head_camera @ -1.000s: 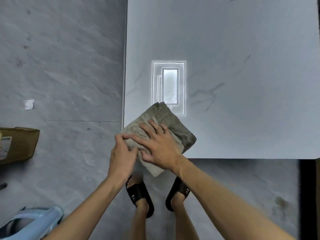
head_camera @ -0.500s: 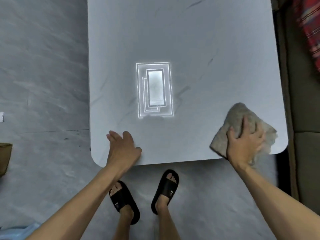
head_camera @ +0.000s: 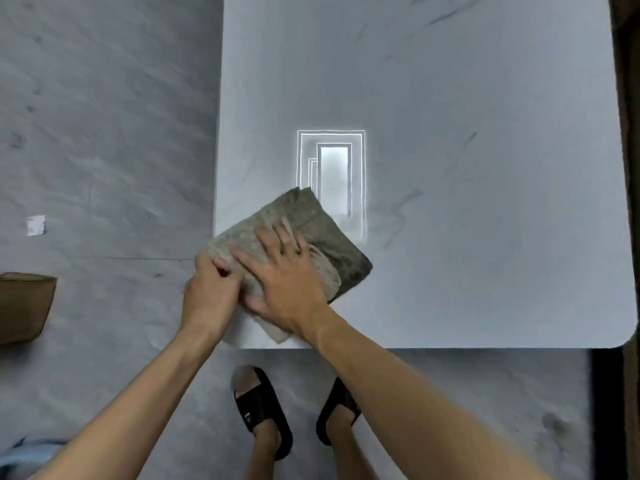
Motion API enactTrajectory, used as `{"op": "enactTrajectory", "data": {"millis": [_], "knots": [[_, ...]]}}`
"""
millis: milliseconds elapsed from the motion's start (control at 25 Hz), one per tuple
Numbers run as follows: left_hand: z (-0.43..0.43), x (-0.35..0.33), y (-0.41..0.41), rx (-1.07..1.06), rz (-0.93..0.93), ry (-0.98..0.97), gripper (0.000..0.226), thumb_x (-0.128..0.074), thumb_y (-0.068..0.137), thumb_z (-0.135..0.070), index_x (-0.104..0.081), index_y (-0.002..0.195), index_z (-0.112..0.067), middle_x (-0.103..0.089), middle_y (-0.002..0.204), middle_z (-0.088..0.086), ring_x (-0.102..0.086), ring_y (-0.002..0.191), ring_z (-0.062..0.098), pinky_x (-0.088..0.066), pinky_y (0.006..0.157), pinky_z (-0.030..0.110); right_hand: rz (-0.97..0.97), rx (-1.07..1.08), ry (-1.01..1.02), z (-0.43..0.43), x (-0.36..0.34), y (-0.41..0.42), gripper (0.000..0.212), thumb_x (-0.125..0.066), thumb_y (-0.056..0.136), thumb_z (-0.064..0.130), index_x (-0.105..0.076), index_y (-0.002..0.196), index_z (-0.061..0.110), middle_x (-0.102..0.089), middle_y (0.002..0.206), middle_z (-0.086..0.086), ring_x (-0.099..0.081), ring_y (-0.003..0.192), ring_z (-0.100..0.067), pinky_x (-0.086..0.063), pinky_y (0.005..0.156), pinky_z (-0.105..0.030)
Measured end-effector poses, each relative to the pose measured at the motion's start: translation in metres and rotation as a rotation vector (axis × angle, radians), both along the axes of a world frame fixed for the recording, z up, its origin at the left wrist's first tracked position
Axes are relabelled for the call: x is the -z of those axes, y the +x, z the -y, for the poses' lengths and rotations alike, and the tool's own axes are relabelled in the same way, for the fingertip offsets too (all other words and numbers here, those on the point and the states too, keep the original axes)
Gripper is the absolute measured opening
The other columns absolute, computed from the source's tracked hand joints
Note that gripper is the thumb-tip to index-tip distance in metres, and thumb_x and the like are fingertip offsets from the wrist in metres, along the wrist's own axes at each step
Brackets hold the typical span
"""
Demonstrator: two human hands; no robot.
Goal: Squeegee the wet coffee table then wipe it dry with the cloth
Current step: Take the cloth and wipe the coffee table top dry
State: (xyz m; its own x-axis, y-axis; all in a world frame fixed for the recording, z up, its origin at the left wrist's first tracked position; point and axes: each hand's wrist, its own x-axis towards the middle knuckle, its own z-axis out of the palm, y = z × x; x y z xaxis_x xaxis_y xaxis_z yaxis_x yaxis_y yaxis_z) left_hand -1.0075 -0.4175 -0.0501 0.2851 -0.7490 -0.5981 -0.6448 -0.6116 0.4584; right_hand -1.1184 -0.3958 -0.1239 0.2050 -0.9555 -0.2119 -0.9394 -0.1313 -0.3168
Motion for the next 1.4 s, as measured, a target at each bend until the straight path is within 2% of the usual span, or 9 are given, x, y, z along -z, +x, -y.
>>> {"op": "enactTrajectory", "data": {"millis": [120,200,400,640,720,880,1080,1160,1400], "knots": [[-0.005,0.002,0.004,0.052,-0.037,0.070,0.019,-0.052,0.087,-0.018,-0.042,0.101,-0.010,-0.056,0.089,0.006,-0.051,0.080,0.026,-0.038,0.063,0.036,-0.020,-0.379,-0.028,0.013,0.007,-0.028,0.065,-0.047,0.083,0.062,-0.035,0.144,0.041,-0.032,0.153,-0.007,-0.023,0.140,-0.034,-0.024,0.109,-0.051],[-0.006,0.005,-0.001,0.102,-0.028,0.088,0.021,-0.056,0.085,-0.016,-0.042,0.100,-0.012,-0.055,0.094,0.007,-0.050,0.080,0.025,-0.034,0.058,0.032,-0.020,-0.387,-0.042,0.022,0.006,-0.067,0.058,-0.051,0.083,0.056,-0.044,0.139,0.040,-0.039,0.148,-0.008,-0.033,0.133,-0.035,-0.031,0.105,-0.048],[-0.003,0.011,-0.014,0.268,0.119,0.154,0.020,-0.056,0.084,-0.020,-0.042,0.098,-0.014,-0.047,0.117,0.014,-0.051,0.087,0.028,-0.029,0.054,0.027,-0.155,0.405,-0.128,0.009,-0.007,-0.235,0.050,-0.054,0.085,0.047,-0.051,0.134,0.034,-0.042,0.141,-0.016,-0.041,0.122,-0.041,-0.037,0.103,-0.048],[0.008,0.001,0.003,0.254,0.011,0.127,0.018,-0.056,0.080,-0.016,-0.044,0.093,-0.016,-0.053,0.084,0.005,-0.049,0.068,0.021,-0.030,0.055,0.031,-0.254,1.338,-0.040,0.029,0.005,-0.215,0.053,-0.046,0.090,0.046,-0.038,0.141,0.034,-0.032,0.148,-0.018,-0.031,0.131,-0.045,-0.025,0.103,-0.051],[0.009,-0.001,0.019,0.145,-0.116,0.121,0.017,-0.056,0.080,-0.011,-0.046,0.093,-0.015,-0.050,0.076,0.001,-0.046,0.067,0.020,-0.033,0.057,0.030,-0.210,1.259,-0.028,0.058,0.002,-0.160,0.055,-0.047,0.090,0.046,-0.037,0.142,0.032,-0.032,0.149,-0.018,-0.028,0.135,-0.045,-0.024,0.105,-0.052],[0.001,0.006,0.056,-0.198,-0.363,0.071,0.012,-0.057,0.082,-0.007,-0.051,0.086,-0.017,-0.065,0.094,-0.001,-0.060,0.084,0.016,-0.046,0.072,0.028,-0.046,0.531,-0.053,0.071,-0.005,-0.020,0.062,-0.049,0.085,0.061,-0.040,0.141,0.037,-0.030,0.151,-0.014,-0.023,0.137,-0.041,-0.023,0.107,-0.054],[-0.025,0.022,0.090,-0.426,-0.309,0.046,0.016,-0.062,0.082,-0.013,-0.052,0.081,-0.025,-0.068,0.101,0.003,-0.064,0.099,0.022,-0.050,0.097,0.043,-0.057,-0.107,-0.043,0.018,-0.005,0.022,0.058,-0.052,0.083,0.064,-0.047,0.135,0.039,-0.044,0.140,-0.010,-0.039,0.119,-0.037,-0.037,0.096,-0.049],[-0.034,0.025,0.098,-0.373,-0.314,0.103,0.013,-0.061,0.082,-0.016,-0.053,0.084,-0.025,-0.068,0.099,0.004,-0.063,0.100,0.024,-0.050,0.096,0.045,-0.038,-0.020,-0.070,-0.007,-0.010,0.003,0.052,-0.055,0.084,0.060,-0.051,0.132,0.039,-0.047,0.132,-0.009,-0.042,0.110,-0.033,-0.042,0.090,-0.047],[-0.061,0.024,0.087,0.136,-0.307,0.278,0.033,-0.064,0.081,-0.021,-0.059,0.114,-0.019,-0.061,0.114,-0.001,-0.058,0.103,0.017,-0.046,0.088,0.030,0.009,0.849,0.110,-0.073,-0.031,0.038,0.051,-0.056,0.089,0.052,-0.043,0.134,0.031,-0.040,0.125,-0.013,-0.035,0.116,-0.030,-0.034,0.101,-0.044]]}}
